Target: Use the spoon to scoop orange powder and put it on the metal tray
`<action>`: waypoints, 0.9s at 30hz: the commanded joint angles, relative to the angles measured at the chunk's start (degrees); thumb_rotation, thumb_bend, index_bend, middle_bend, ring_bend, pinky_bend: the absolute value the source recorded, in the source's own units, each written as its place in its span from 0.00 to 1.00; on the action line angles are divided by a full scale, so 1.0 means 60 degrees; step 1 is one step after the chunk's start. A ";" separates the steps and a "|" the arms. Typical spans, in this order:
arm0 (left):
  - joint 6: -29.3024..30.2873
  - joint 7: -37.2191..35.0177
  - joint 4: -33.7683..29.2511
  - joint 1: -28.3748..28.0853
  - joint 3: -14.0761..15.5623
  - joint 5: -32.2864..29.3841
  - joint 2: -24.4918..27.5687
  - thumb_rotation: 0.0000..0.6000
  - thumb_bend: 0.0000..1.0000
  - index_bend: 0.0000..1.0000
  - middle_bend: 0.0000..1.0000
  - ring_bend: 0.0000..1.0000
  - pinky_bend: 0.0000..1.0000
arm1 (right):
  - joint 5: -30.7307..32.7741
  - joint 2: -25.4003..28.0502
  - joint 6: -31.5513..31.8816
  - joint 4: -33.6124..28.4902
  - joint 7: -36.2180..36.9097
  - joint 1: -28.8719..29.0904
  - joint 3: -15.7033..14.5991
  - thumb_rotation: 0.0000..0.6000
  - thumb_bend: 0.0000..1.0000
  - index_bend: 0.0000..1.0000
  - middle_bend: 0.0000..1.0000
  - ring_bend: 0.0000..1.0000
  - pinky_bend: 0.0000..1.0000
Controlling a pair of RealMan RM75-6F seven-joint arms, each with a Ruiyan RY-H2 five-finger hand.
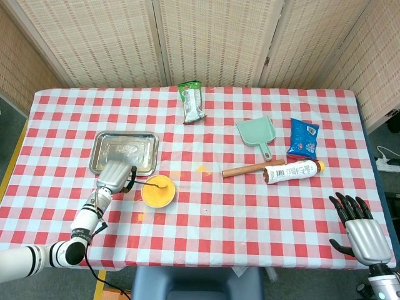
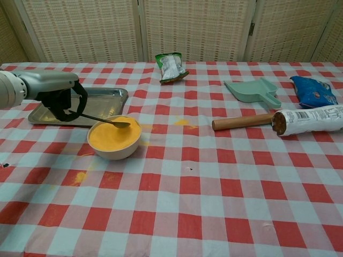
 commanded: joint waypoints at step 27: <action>-0.0597 -0.0315 0.0719 -0.0042 0.0295 0.0118 -0.0233 1.00 0.61 1.00 1.00 1.00 1.00 | -0.0013 0.0021 0.0000 -0.0040 -0.0003 -0.0003 -0.0016 1.00 0.10 0.00 0.00 0.00 0.00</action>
